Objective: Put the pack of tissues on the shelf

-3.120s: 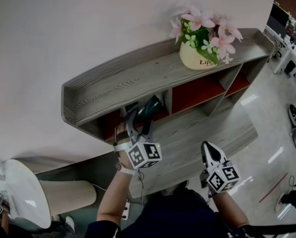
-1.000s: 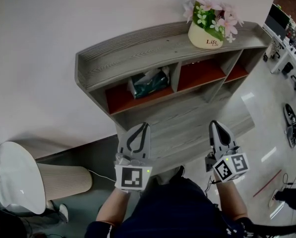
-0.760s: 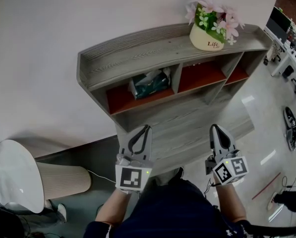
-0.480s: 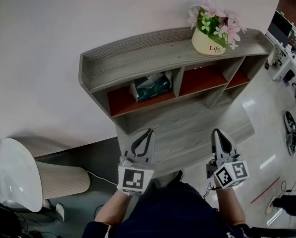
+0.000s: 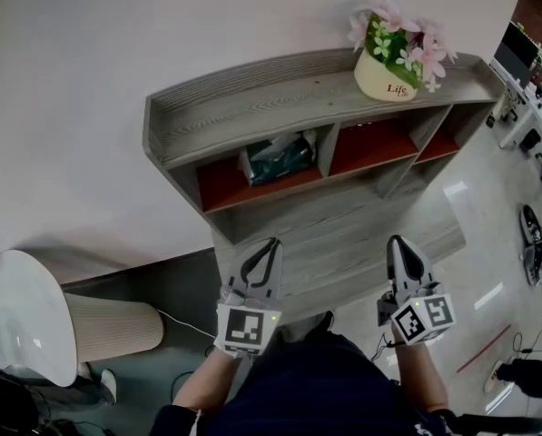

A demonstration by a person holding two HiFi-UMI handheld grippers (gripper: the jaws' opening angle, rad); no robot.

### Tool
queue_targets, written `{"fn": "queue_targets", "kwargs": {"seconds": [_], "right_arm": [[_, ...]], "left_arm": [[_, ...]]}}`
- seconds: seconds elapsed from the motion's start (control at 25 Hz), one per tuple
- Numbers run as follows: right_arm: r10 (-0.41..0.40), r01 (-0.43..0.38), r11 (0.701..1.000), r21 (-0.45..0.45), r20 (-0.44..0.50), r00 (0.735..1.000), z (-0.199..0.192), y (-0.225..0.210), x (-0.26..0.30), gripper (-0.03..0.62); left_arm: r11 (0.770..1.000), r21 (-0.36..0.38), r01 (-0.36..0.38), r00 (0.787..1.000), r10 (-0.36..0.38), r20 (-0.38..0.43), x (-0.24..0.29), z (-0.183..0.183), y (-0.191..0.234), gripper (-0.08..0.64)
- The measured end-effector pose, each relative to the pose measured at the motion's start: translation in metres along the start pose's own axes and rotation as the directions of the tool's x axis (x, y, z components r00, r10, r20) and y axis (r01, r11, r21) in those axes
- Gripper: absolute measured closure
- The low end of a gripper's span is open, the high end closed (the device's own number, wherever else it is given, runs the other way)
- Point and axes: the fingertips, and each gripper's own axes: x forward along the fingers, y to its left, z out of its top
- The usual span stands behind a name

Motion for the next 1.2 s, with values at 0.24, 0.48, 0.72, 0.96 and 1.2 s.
{"fn": "queue_targets", "kwargs": {"seconds": [0.24, 0.48, 0.72, 0.96, 1.2], "right_arm": [[0.009, -0.009, 1.0, 0.008, -0.008, 1.0, -0.003, 0.001, 0.005, 0.581], [0.021, -0.021, 1.0, 0.006, -0.01, 1.0, -0.005, 0.003, 0.01, 0.581], [0.014, -0.014, 1.0, 0.019, -0.015, 1.0, -0.009, 0.0, 0.011, 0.581], [0.009, -0.008, 1.0, 0.019, -0.02, 1.0, -0.011, -0.003, 0.011, 0.581], [0.006, -0.006, 1.0, 0.026, -0.014, 1.0, -0.011, -0.006, 0.014, 0.581]], "left_arm": [[1.0, -0.006, -0.009, 1.0, 0.009, -0.026, -0.001, -0.008, 0.003, 0.535], [1.0, 0.003, -0.015, 0.999, 0.015, -0.028, 0.0, -0.011, 0.006, 0.535], [1.0, -0.007, -0.017, 0.999, 0.017, -0.037, 0.003, -0.016, 0.006, 0.537], [1.0, 0.001, -0.014, 0.999, 0.015, -0.04, 0.005, -0.016, 0.005, 0.535], [1.0, 0.006, -0.01, 0.999, 0.01, -0.041, 0.01, -0.016, 0.006, 0.535]]}}
